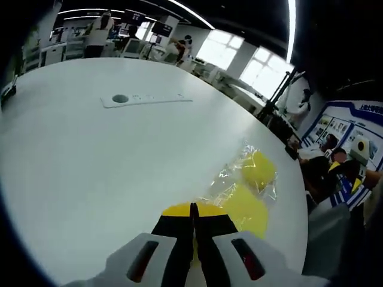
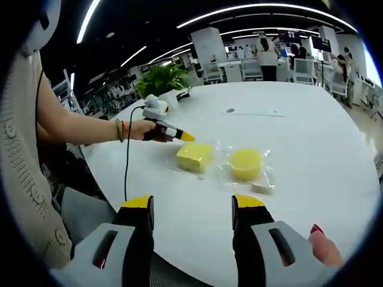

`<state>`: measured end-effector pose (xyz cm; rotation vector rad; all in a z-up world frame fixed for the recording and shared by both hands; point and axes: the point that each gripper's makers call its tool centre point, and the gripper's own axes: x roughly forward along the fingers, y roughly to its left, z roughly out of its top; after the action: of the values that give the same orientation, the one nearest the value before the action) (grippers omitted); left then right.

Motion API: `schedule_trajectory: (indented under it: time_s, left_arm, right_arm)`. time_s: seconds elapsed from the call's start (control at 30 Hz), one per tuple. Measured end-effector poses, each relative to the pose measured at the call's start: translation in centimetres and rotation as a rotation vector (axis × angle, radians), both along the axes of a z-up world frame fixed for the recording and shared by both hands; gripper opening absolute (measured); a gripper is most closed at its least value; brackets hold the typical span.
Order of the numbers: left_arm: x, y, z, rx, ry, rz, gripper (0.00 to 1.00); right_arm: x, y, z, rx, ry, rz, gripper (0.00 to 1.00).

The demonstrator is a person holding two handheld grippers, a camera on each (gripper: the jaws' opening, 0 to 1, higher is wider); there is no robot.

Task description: Compare the silicone blocks by pressing each to a similar depth, holding the contact briefly, and releasing to observe deformation and rebound differences across the visible hardness samples.

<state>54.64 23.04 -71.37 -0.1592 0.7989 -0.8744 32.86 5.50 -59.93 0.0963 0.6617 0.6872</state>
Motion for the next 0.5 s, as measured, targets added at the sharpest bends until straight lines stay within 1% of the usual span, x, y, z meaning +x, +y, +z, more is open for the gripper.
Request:
schedule_trajectory:
  time_s: [0.07,0.23,0.33,0.4,0.43,0.47,0.5]
  left_arm:
    - [0.1,0.1,0.0,0.011,-0.019,0.005,0.0]
    - [0.2,0.4,0.0,0.025,-0.052,0.029,0.04]
    - [0.3,0.6,0.0,0.039,-0.082,0.041,0.06]
    - [0.3,0.9,0.1,0.052,-0.087,0.052,0.07]
    - [0.7,1.4,0.2,0.08,-0.119,0.062,0.09]
    - [0.7,1.5,0.5,0.079,-0.13,0.074,0.1]
    - [0.6,1.5,0.6,0.07,-0.123,0.078,0.13]
  right_arm:
    - [-0.1,0.1,-0.1,-0.002,0.003,0.003,0.47]
    - [-0.2,0.0,-0.1,0.001,-0.001,0.002,0.48]
    - [-0.1,-0.1,0.0,-0.003,-0.002,0.003,0.48]
    - [-0.2,-0.1,0.0,-0.007,-0.006,0.008,0.48]
    - [-0.2,-0.1,0.0,-0.006,-0.005,0.009,0.48]
    - [-0.2,-0.1,0.0,-0.006,-0.006,0.009,0.48]
    - [-0.2,0.0,0.0,-0.005,-0.008,0.011,0.48]
